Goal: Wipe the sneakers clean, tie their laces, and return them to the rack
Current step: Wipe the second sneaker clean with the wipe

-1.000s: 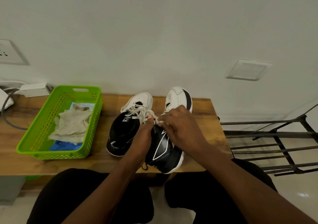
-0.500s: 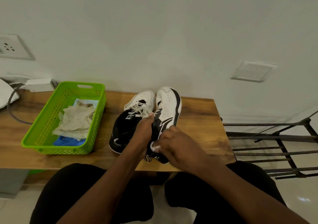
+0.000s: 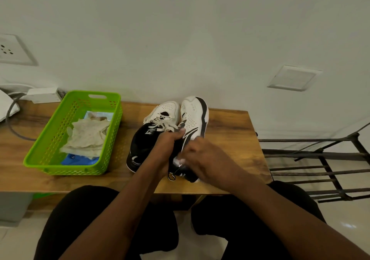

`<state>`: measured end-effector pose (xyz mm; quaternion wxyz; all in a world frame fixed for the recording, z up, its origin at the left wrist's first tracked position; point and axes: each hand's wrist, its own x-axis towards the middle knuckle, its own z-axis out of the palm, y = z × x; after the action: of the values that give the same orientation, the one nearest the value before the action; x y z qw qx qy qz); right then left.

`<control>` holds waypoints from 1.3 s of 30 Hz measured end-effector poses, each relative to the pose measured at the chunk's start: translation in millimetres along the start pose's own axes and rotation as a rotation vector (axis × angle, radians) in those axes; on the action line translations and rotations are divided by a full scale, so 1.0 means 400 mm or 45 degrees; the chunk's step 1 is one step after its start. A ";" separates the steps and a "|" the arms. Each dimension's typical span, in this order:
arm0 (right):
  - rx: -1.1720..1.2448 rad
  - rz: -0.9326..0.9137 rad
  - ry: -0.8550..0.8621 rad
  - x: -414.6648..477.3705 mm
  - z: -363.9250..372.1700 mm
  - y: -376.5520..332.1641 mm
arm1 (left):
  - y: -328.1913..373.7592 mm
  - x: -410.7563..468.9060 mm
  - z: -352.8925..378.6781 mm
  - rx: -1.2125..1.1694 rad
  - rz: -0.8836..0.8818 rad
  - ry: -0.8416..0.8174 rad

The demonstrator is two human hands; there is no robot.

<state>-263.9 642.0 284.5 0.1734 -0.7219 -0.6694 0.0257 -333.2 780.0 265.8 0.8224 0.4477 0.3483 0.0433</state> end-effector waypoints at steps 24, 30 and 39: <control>0.095 0.493 0.166 0.011 -0.078 0.111 | -0.016 0.005 -0.023 -0.108 -0.208 -0.016; 0.294 0.216 -0.268 -0.015 -0.091 0.020 | -0.020 -0.001 -0.012 -0.010 -0.210 0.006; 0.027 0.439 0.142 0.077 -0.024 0.033 | -0.012 0.011 0.001 -0.090 -0.122 -0.150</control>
<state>-245.5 669.5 295.8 0.2109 -0.8245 -0.5246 0.0221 -330.8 778.6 259.7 0.8579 0.4029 0.3185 -0.0103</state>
